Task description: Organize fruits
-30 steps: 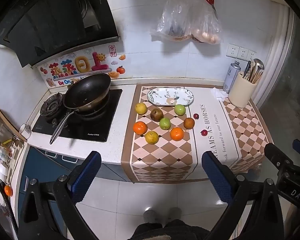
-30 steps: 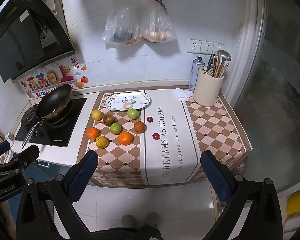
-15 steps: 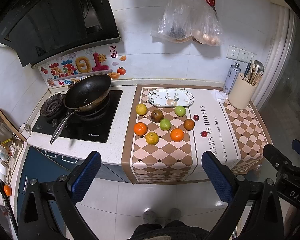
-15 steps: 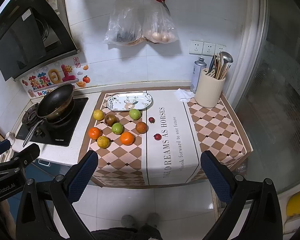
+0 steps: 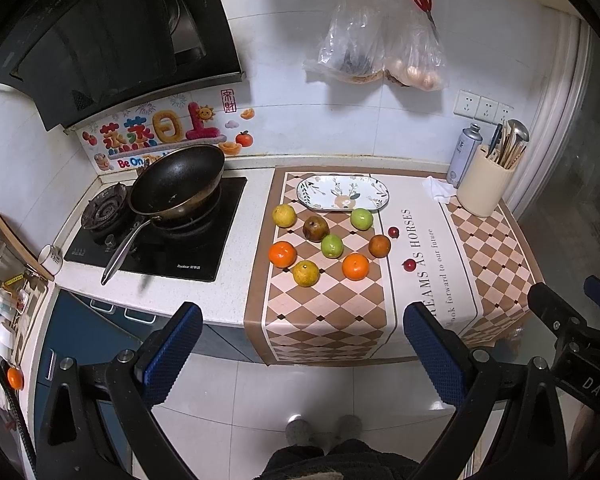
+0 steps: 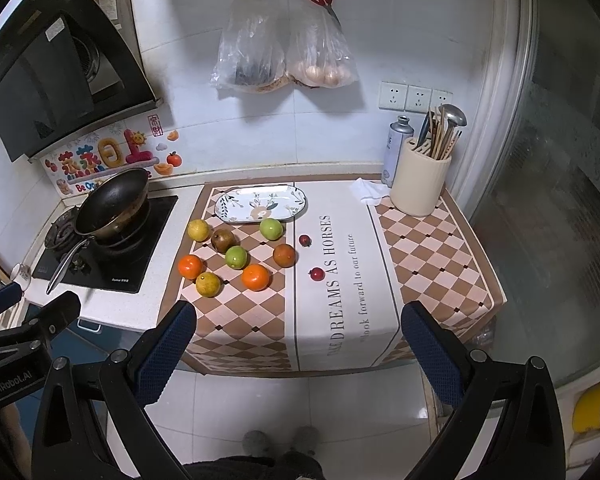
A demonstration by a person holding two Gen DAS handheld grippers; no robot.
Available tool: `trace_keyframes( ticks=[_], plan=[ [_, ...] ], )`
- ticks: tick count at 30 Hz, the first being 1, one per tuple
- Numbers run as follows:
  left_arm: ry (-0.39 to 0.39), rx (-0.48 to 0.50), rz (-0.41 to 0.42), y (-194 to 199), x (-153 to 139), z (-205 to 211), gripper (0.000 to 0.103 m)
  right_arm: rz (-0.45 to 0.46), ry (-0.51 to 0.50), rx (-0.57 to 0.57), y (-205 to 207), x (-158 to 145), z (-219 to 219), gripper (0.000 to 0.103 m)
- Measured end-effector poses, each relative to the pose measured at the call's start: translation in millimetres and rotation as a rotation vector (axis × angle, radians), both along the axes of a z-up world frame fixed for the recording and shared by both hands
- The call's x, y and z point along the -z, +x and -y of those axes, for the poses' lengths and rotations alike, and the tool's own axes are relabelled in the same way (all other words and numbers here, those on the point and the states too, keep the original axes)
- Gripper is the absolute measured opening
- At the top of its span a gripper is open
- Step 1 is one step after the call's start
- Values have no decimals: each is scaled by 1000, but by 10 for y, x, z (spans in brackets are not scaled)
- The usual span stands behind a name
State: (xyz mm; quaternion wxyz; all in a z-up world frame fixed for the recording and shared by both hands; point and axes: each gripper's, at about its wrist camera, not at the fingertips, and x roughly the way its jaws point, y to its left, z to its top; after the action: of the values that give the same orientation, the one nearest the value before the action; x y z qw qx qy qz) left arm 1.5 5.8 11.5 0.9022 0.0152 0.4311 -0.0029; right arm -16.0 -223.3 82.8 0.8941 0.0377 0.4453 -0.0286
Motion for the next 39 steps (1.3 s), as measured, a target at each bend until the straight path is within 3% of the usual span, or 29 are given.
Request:
trace_keyframes(
  ticks=[39],
  plan=[
    [-7,0,10,-30,-70,-24,103,16,-4,-6,1,-107,-48,103]
  ],
)
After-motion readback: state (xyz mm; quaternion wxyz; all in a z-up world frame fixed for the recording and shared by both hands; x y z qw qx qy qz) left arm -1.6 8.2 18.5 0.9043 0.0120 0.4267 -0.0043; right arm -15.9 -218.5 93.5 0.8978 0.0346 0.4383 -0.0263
